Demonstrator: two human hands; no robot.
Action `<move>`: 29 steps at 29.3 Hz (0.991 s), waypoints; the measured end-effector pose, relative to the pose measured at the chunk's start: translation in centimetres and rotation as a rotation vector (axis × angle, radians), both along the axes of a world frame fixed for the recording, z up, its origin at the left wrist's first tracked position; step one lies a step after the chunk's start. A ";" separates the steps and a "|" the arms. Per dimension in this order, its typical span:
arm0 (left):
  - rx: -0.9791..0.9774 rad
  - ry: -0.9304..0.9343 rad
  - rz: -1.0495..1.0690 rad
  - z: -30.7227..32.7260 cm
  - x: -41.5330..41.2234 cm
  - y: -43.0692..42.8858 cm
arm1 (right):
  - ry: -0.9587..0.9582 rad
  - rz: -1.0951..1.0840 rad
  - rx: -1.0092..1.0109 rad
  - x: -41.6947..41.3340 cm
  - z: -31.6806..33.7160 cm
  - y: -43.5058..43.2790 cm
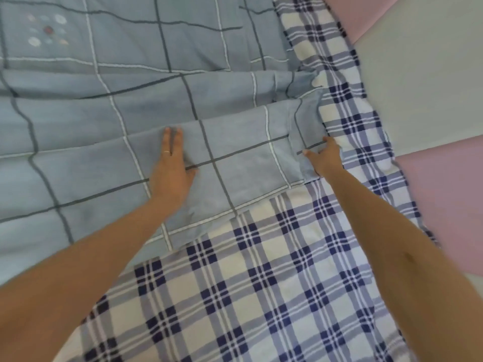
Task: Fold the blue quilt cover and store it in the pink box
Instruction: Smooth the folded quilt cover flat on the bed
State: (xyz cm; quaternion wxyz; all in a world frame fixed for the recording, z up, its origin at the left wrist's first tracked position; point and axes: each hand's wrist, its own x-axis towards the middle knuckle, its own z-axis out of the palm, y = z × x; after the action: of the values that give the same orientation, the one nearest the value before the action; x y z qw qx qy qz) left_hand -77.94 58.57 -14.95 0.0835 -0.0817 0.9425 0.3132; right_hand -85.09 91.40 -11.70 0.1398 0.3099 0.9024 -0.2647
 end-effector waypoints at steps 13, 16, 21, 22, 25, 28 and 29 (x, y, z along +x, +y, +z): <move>0.098 0.064 0.133 -0.7 -7.2 -2.9 | 0.092 0.029 -0.107 -3.3 -2.9 -3.9; 0.097 -0.012 0.103 -1.2 -7.8 -2.5 | 0.105 -0.070 -0.188 -3.3 -3.4 -3.0; 0.050 -0.304 -0.027 -0.6 -9.2 -2.4 | -0.028 0.002 -0.117 -3.3 -3.4 -3.2; 0.059 -0.341 -0.059 -0.4 -9.1 -2.4 | -0.047 0.012 -0.103 -3.2 -3.2 -3.3; 0.079 -0.359 -0.115 -0.2 -8.6 -2.8 | -0.043 -0.025 -0.103 -3.3 -2.9 -3.4; 0.056 -0.339 -0.143 -0.5 -8.5 -3.1 | 0.054 -0.156 -0.117 -3.8 -2.0 -3.8; 0.053 -0.305 -0.128 -0.6 -8.8 -3.1 | 0.098 -0.174 -0.089 -4.0 -1.4 -4.3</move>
State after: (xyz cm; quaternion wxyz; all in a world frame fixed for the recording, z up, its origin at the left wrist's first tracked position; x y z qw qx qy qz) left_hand -86.75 55.47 -15.51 0.2474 -0.0661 0.9136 0.3157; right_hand -89.13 87.13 -13.05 0.0854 0.3670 0.8654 -0.3303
